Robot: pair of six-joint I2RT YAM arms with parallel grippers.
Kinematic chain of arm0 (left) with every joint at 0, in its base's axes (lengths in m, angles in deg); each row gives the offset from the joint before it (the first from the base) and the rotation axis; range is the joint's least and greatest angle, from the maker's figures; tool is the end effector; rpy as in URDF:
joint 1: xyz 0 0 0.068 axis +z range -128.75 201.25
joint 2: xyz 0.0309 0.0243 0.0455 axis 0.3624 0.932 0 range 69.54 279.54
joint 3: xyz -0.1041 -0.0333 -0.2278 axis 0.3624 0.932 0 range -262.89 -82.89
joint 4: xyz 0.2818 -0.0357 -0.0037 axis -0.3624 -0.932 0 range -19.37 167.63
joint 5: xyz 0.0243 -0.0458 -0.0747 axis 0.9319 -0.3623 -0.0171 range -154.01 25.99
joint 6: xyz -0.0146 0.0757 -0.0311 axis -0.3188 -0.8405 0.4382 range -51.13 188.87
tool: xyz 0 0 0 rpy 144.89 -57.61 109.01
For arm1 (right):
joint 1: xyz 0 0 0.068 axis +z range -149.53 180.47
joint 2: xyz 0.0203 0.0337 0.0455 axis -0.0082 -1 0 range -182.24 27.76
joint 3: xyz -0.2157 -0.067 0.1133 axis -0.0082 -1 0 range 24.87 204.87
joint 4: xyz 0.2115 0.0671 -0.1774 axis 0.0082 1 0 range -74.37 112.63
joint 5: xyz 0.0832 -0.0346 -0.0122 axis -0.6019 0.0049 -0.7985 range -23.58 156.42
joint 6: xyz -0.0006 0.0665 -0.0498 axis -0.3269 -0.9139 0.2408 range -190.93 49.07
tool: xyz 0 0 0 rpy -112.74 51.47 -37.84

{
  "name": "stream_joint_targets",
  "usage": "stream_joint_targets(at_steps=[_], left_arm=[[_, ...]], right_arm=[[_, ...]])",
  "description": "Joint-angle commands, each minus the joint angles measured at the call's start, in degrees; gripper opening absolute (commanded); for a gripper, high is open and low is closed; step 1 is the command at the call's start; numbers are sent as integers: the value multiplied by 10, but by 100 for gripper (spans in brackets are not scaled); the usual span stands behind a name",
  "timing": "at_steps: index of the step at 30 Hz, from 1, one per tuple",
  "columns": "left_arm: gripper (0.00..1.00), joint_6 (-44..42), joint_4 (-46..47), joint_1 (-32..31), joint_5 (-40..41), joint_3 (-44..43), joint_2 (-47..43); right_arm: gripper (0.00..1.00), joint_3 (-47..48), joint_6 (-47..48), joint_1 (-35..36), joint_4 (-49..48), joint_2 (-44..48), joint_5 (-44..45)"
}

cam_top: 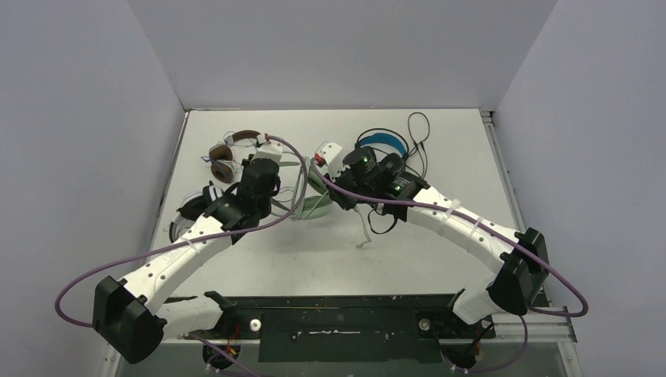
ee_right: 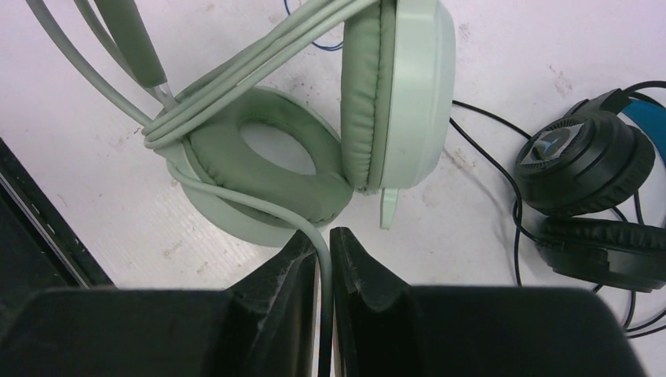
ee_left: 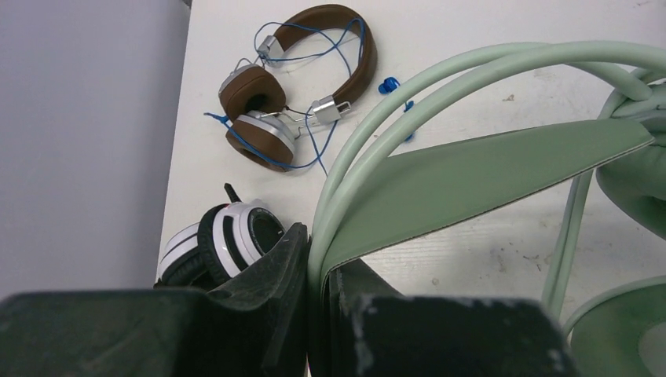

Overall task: Wrap the headphones
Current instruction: Wrap the headphones cable around the headphones.

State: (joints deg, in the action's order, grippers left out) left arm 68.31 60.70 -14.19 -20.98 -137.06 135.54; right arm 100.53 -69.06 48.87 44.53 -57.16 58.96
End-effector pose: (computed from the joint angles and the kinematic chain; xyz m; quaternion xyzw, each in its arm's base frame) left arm 0.2798 -0.1382 0.2781 0.0697 0.8191 0.1590 0.5467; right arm 0.2509 0.2968 0.2814 -0.4070 0.8005 0.2260 0.3775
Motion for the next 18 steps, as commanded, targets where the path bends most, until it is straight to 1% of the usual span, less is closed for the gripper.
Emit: stream_joint_targets(at_steps=[1,6,12,18], left_arm=[[0,-31,-6,-13,-46,-41,-12],[0,-22,-4,-33,-33,-32,3],[0,-5,1,-45,-77,-33,31],[0,-12,-29,-58,-129,-33,28]], right_arm=[[12,37,19,-5,-3,7,50],[12,58,20,-5,-3,4,35],[15,62,34,-5,-21,4,22],[19,58,46,-20,-28,-14,122]])
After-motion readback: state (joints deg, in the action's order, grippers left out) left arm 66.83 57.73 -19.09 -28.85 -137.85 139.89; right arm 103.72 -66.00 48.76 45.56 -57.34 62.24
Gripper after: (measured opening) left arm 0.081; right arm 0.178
